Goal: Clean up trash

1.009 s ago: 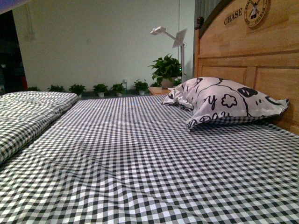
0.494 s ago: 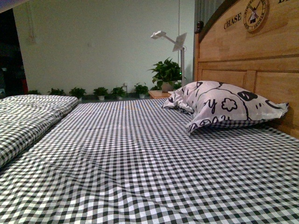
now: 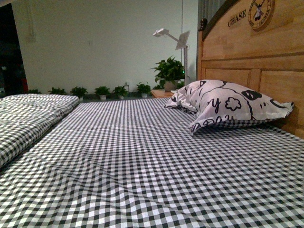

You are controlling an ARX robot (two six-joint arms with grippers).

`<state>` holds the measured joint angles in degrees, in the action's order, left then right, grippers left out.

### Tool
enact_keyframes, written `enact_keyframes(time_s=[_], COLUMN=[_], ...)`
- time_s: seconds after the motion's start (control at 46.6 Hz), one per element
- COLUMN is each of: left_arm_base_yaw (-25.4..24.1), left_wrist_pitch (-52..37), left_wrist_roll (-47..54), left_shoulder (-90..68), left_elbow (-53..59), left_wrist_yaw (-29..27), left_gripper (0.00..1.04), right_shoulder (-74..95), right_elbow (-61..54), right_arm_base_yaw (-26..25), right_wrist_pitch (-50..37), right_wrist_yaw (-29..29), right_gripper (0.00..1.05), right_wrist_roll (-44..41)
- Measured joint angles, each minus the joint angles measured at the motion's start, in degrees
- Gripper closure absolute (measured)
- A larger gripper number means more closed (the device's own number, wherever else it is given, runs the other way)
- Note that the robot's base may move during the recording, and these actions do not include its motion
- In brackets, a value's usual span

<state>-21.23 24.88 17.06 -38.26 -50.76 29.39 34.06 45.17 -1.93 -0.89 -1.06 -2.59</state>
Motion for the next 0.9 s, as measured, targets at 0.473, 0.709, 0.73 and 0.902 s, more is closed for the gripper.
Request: enact_keyframes(time_s=[0.473, 0.709, 0.73, 0.902], left_arm_base_yaw=[0.00, 0.00, 0.00, 0.00], left_wrist_pitch=[0.00, 0.00, 0.00, 0.00], left_wrist_roll=[0.00, 0.00, 0.00, 0.00], left_shoulder=[0.00, 0.00, 0.00, 0.00], left_elbow=[0.00, 0.00, 0.00, 0.00], left_wrist_yaw=[0.00, 0.00, 0.00, 0.00], left_gripper=[0.77, 0.77, 0.77, 0.77], right_shoulder=[0.00, 0.00, 0.00, 0.00], right_elbow=[0.00, 0.00, 0.00, 0.00], right_arm_base_yaw=[0.00, 0.00, 0.00, 0.00], right_wrist_pitch=[0.00, 0.00, 0.00, 0.00], right_wrist_yaw=[-0.02, -0.02, -0.02, -0.02], right_gripper=[0.85, 0.85, 0.85, 0.85], right_wrist_roll=[0.00, 0.00, 0.00, 0.00])
